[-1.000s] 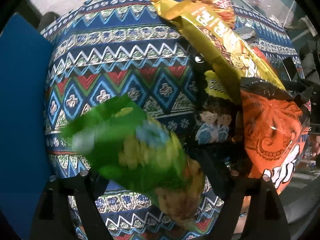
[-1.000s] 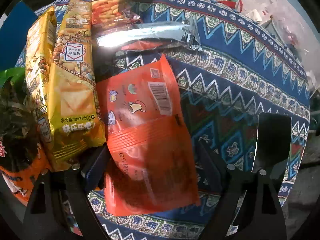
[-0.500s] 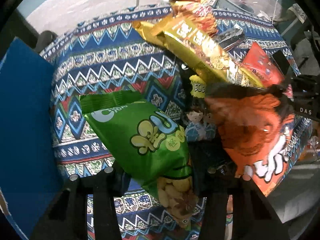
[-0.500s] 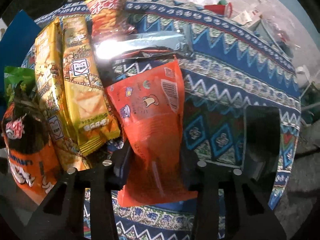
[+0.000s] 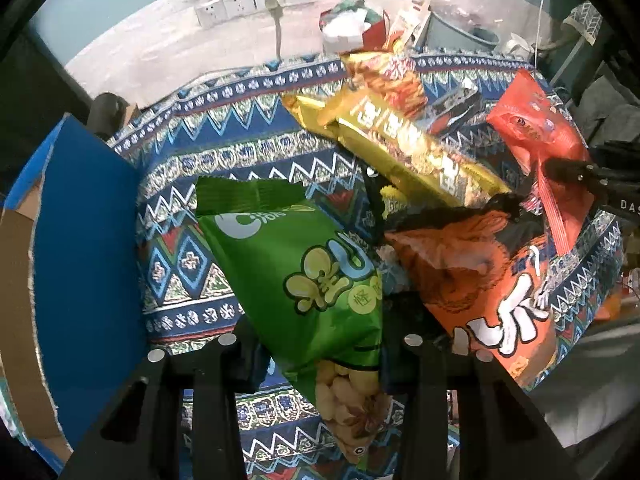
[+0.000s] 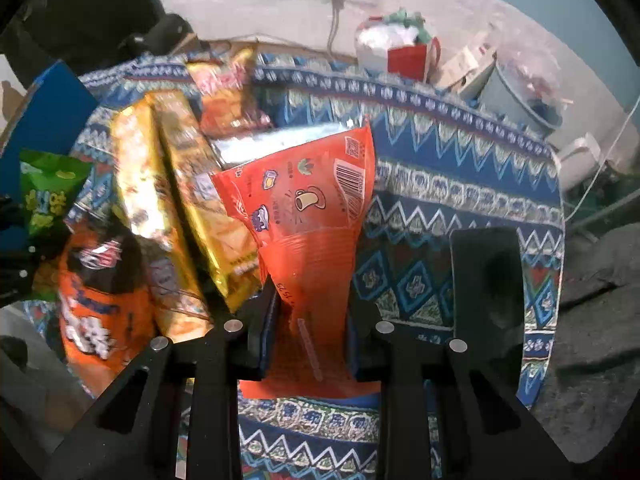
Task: Organize snacks
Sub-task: 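Grasp the green bag with the left gripper while the right grasps the orange bag, then carry the green bag and orange bag over the box with both grippers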
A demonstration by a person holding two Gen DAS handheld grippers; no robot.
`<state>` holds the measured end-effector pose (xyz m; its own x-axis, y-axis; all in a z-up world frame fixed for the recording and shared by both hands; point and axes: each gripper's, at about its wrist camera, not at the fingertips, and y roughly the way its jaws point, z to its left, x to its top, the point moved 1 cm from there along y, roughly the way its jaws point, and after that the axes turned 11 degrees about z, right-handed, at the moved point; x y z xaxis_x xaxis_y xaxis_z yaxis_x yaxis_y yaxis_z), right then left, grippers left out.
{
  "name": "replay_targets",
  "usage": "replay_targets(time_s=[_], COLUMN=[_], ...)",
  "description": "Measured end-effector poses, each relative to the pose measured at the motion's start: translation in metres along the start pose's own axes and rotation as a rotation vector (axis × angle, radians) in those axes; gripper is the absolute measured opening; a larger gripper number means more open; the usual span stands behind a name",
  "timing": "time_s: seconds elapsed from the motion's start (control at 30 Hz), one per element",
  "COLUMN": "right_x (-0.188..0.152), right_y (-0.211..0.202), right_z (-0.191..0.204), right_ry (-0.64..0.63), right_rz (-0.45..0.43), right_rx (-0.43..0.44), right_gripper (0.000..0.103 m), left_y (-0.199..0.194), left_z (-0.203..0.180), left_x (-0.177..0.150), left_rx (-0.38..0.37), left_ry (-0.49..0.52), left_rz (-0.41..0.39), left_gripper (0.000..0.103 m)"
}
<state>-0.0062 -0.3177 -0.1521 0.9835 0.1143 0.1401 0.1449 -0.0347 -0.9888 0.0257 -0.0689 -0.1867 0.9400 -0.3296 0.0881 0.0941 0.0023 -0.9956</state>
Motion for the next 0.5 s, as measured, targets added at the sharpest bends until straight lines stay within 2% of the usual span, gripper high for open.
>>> replay_targets(time_s=[0.5], right_x=[0.011], right_y=[-0.044], right_z=[0.023], right_ry=[-0.031], right_rz=[-0.144], right_rx=[0.027], right_gripper=[0.026], left_y=[-0.047], left_z=[-0.006], left_x=[-0.016], left_rx=[0.093], left_ry=[0.05], left_rz=[-0.143], left_gripper=[0.041])
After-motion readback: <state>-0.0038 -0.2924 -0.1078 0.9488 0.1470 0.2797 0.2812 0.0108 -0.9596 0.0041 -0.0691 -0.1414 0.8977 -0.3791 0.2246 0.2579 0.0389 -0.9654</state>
